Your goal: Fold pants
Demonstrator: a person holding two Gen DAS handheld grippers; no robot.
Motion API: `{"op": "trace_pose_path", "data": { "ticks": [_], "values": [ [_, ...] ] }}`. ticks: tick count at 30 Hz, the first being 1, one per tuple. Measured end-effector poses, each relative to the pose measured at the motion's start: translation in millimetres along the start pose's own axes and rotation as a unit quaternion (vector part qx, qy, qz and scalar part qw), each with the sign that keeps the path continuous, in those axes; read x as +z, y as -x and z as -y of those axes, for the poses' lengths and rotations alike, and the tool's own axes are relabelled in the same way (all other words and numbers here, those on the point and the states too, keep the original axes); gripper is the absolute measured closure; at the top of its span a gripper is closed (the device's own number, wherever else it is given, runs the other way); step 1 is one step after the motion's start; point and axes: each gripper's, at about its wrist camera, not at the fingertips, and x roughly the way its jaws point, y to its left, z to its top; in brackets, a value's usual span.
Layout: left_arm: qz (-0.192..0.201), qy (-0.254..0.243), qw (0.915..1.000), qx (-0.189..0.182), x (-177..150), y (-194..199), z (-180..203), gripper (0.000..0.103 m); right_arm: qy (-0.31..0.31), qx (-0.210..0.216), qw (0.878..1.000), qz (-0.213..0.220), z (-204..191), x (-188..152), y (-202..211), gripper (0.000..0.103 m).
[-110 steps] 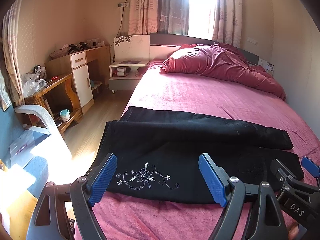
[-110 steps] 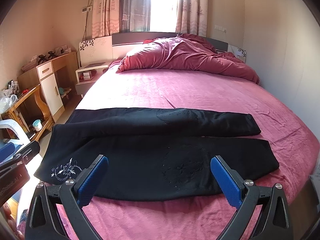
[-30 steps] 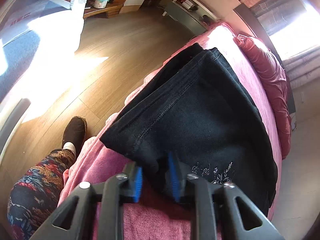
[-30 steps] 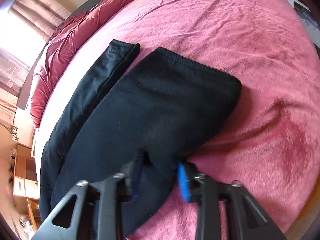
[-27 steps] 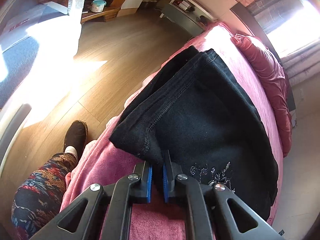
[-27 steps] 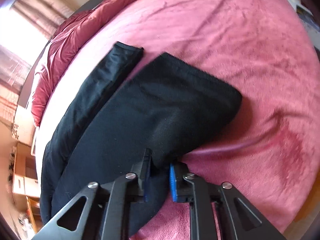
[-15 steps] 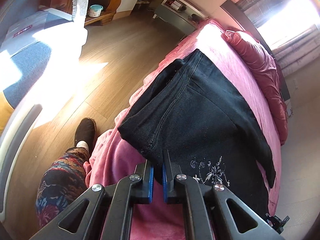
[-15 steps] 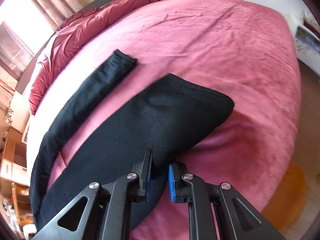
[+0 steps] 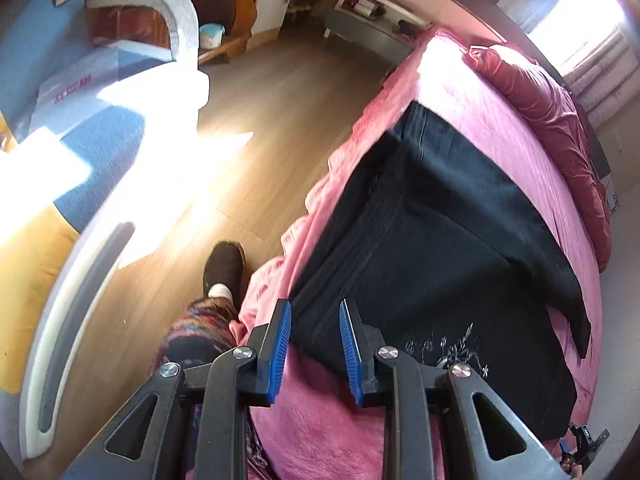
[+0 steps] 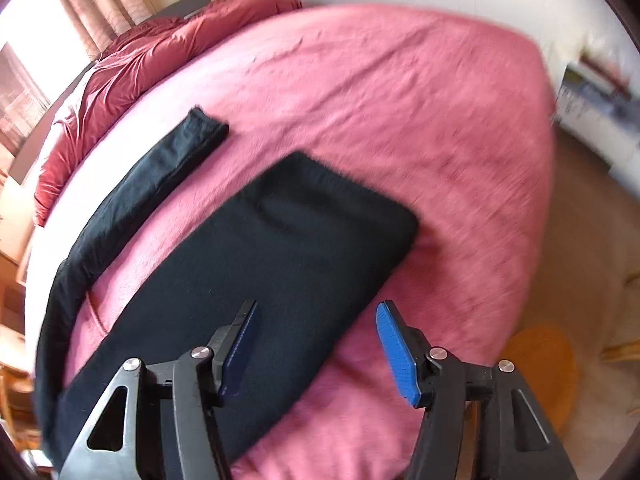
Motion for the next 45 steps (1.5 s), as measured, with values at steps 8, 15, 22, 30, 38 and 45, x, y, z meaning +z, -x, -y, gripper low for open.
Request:
{"op": "trace_pose_path", "data": {
  "ticks": [8,15,22,30,38,45],
  "values": [
    [0.026,-0.001,0.9972,-0.069,91.2,-12.2,40.1,0.076,0.091,0.04,0.995,0.028,-68.0,-13.1,33.8,0.04],
    [-0.011,0.012,0.9947,-0.101,164.7,-81.0,97.7,0.067,0.194,0.128,0.972,-0.044,-161.1,-62.6,22.3,0.04],
    [-0.047,0.042,0.9936,-0.094,219.8,-148.2,125.2,0.065,0.241,0.146,0.955,-0.097,-210.9,-107.7,8.6,0.039],
    [-0.073,0.043,0.9955,-0.042,254.6,-207.9,140.2,0.064,0.228,0.128,0.956,-0.136,-212.8,-131.9,-5.5,0.037],
    [-0.067,-0.014,0.9977,-0.002,254.1,-227.8,161.8,0.076,0.242,0.116,0.954,-0.137,-221.1,-144.9,-6.0,0.031],
    [0.021,-0.08,0.9949,-0.058,233.0,-159.9,177.3,0.094,0.257,0.112,0.95,-0.136,-243.7,-161.9,-9.2,0.03]
  ]
}}
